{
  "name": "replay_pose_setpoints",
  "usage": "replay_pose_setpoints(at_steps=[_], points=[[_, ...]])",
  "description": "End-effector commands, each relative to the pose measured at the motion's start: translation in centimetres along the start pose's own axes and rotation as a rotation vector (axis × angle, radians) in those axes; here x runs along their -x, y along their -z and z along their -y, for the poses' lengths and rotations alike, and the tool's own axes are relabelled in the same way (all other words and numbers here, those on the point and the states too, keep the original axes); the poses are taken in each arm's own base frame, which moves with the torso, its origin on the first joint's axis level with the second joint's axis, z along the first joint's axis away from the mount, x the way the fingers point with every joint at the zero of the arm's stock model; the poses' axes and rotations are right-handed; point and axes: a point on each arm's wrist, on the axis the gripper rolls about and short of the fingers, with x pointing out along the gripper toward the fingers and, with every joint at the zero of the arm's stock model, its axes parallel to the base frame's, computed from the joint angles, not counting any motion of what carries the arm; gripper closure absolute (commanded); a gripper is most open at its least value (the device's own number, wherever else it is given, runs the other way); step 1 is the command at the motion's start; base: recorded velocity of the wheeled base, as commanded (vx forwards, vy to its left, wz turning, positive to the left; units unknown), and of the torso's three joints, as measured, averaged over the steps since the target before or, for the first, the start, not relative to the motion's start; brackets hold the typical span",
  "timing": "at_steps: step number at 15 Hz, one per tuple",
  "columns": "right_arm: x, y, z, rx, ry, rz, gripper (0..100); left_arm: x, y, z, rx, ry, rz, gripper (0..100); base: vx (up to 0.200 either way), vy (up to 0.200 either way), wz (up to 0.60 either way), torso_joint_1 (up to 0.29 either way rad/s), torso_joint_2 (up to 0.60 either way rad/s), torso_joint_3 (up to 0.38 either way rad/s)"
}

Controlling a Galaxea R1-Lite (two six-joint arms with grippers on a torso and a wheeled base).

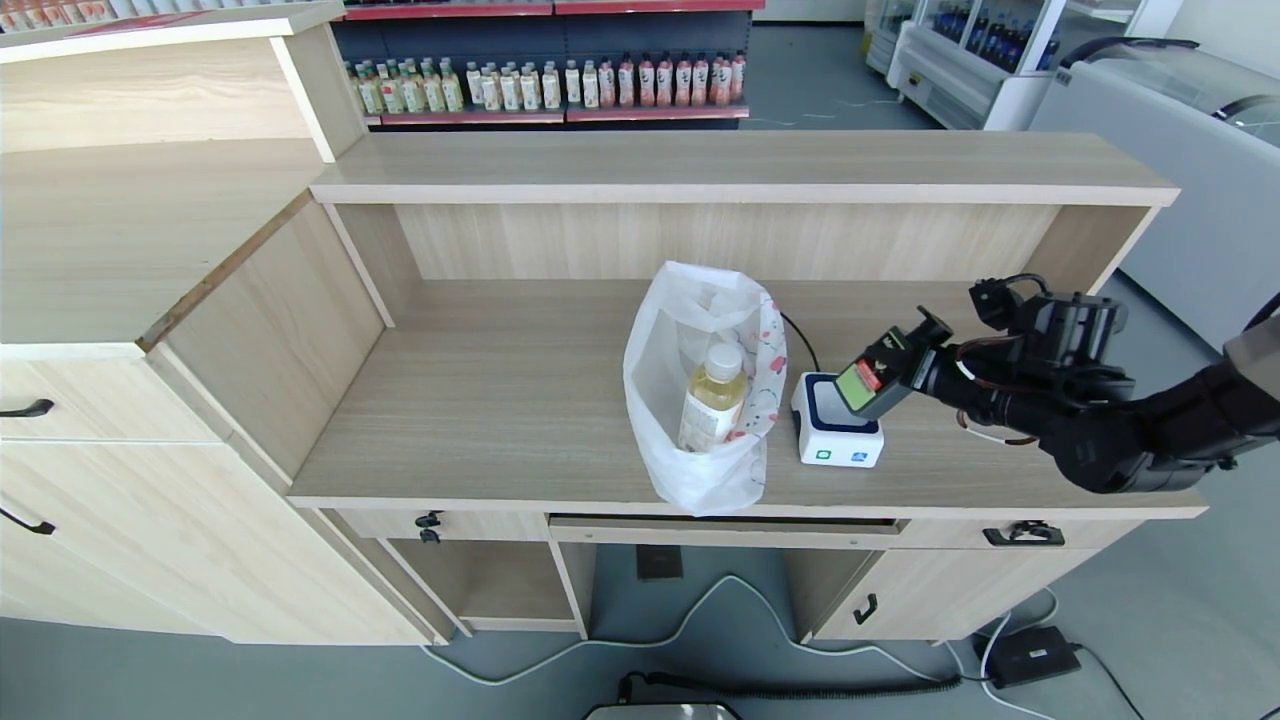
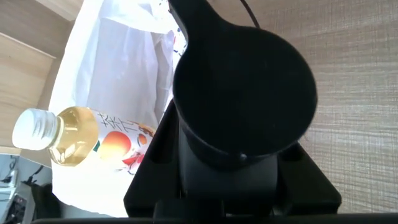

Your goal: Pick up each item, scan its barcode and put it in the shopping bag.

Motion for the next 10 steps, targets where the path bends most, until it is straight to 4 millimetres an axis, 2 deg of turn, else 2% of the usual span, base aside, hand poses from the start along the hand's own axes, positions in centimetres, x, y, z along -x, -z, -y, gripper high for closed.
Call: replay_pose_setpoints(at_steps=[1, 10], points=[[-0.3, 0.5, 0.2, -0.007, 0.001, -0.014, 100, 0.0, 0.0, 0.0, 0.000, 0.000, 0.000, 0, 0.000, 0.000, 0.00, 0.000, 0.00, 0.000], [-2.6, 1.0, -0.3, 0.019, -0.042, -0.013, 100, 0.0, 0.0, 0.0, 0.000, 0.000, 0.000, 0, 0.000, 0.000, 0.00, 0.000, 0.00, 0.000]])
